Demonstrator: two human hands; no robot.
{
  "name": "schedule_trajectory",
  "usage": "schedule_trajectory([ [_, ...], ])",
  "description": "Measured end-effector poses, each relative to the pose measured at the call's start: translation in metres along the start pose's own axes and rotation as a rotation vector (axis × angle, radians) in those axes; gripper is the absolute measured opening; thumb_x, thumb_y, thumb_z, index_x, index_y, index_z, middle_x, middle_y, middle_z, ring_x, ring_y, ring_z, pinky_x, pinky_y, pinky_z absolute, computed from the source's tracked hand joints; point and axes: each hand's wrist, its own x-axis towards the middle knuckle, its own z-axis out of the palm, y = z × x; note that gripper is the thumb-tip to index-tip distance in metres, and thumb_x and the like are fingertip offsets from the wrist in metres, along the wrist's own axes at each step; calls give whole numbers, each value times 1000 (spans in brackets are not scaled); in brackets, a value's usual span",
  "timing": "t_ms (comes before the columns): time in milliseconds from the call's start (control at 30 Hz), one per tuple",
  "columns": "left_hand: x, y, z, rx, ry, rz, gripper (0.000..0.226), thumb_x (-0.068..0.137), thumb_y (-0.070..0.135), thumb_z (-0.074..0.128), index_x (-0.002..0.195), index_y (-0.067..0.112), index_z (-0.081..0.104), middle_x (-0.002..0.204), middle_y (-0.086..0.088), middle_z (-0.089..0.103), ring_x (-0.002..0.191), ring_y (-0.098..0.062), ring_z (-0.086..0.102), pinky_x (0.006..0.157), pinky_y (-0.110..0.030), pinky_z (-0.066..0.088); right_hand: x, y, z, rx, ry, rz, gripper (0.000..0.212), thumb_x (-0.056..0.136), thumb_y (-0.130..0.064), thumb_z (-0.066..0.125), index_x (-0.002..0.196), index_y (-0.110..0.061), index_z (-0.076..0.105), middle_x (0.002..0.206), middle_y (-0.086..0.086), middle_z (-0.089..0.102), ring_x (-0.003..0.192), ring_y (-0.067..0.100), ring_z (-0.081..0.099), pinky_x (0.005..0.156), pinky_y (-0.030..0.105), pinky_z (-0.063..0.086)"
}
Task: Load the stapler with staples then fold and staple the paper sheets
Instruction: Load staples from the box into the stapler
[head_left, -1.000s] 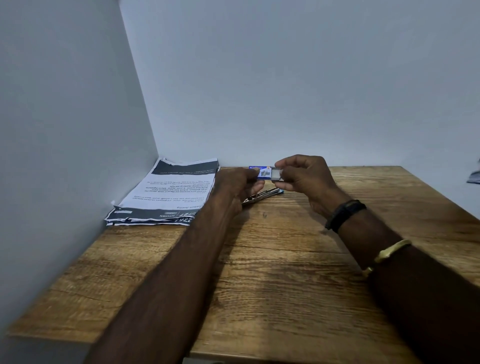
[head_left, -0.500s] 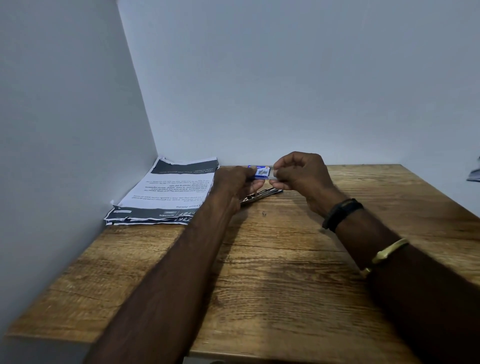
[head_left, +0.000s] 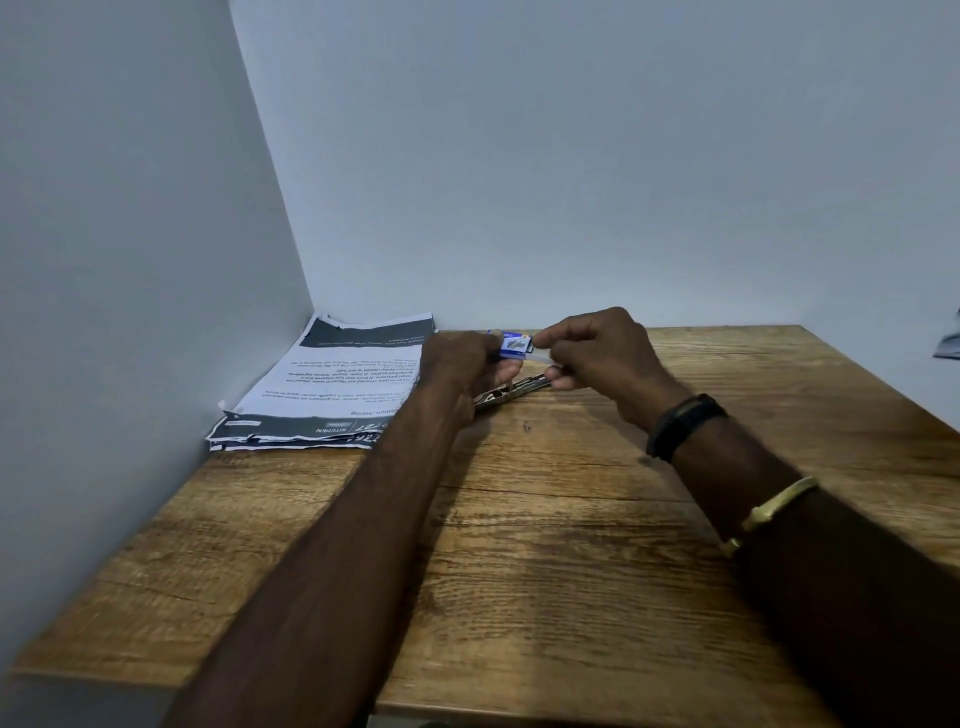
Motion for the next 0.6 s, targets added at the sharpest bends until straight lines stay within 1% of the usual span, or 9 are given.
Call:
schedule_trajectory([
  [100, -2, 0, 2, 33, -4, 10, 9, 94, -1, 61, 94, -7, 68, 78, -19, 70, 61, -22, 68, 48, -22, 59, 0, 0, -1, -76, -10, -18, 14, 88, -5, 72, 92, -14, 83, 75, 3, 77, 63, 13, 74, 63, 34, 65],
  [133, -3, 0, 2, 40, -13, 10, 9, 94, -2, 61, 93, -7, 68, 78, -18, 70, 62, -21, 68, 49, -22, 60, 0, 0, -2, -99, -8, -22, 11, 88, -8, 75, 93, -13, 84, 73, 2, 76, 62, 12, 73, 61, 33, 63],
  [233, -5, -1, 4, 36, -39, 3, 14, 94, -4, 61, 81, -3, 65, 76, -17, 69, 62, -21, 68, 51, -22, 61, 0, -2, -6, -145, -11, -20, 6, 84, -14, 82, 90, -15, 84, 71, 1, 76, 66, 12, 73, 56, 28, 58],
  [300, -4, -2, 5, 40, -46, -3, 15, 95, -3, 61, 80, -2, 64, 75, -17, 69, 60, -19, 68, 55, -24, 61, 2, -4, -8, -183, -14, -33, 6, 82, -16, 84, 87, -18, 85, 72, -1, 76, 69, 14, 72, 54, 28, 57],
  [333, -5, -2, 5, 45, -49, -7, 16, 96, -2, 60, 80, -1, 63, 74, -16, 69, 58, -19, 68, 57, -24, 60, 2, -5, -9, -217, -12, -44, 6, 81, -16, 85, 86, -20, 85, 72, -2, 76, 70, 17, 72, 55, 31, 58],
  [400, -5, -2, 6, 59, -47, -17, 16, 96, -1, 60, 80, -1, 63, 73, -16, 69, 53, -16, 67, 58, -24, 60, 3, -6, -10, -293, -13, -65, 5, 80, -19, 84, 83, -22, 85, 72, -3, 77, 73, 25, 76, 64, 40, 64],
  [433, -5, -2, 6, 65, -44, -20, 17, 96, -1, 61, 80, 0, 63, 72, -15, 69, 50, -15, 67, 58, -24, 60, 3, -7, -10, -321, -16, -74, 4, 80, -20, 84, 82, -23, 85, 72, -3, 78, 76, 28, 77, 69, 45, 65],
  [500, -6, -2, 6, 66, -39, -22, 17, 96, -1, 61, 79, 0, 63, 71, -15, 68, 46, -13, 66, 55, -23, 60, 2, -7, -10, -340, -16, -86, 4, 79, -21, 83, 80, -25, 84, 72, -4, 78, 78, 30, 77, 71, 49, 65],
  [600, -7, -1, 6, 65, -29, -30, 18, 96, -1, 61, 78, 1, 63, 71, -15, 68, 56, -18, 67, 57, -23, 60, 1, -5, -10, -321, 10, -97, 2, 78, -22, 84, 76, -23, 83, 71, -4, 78, 78, 26, 76, 72, 51, 64],
])
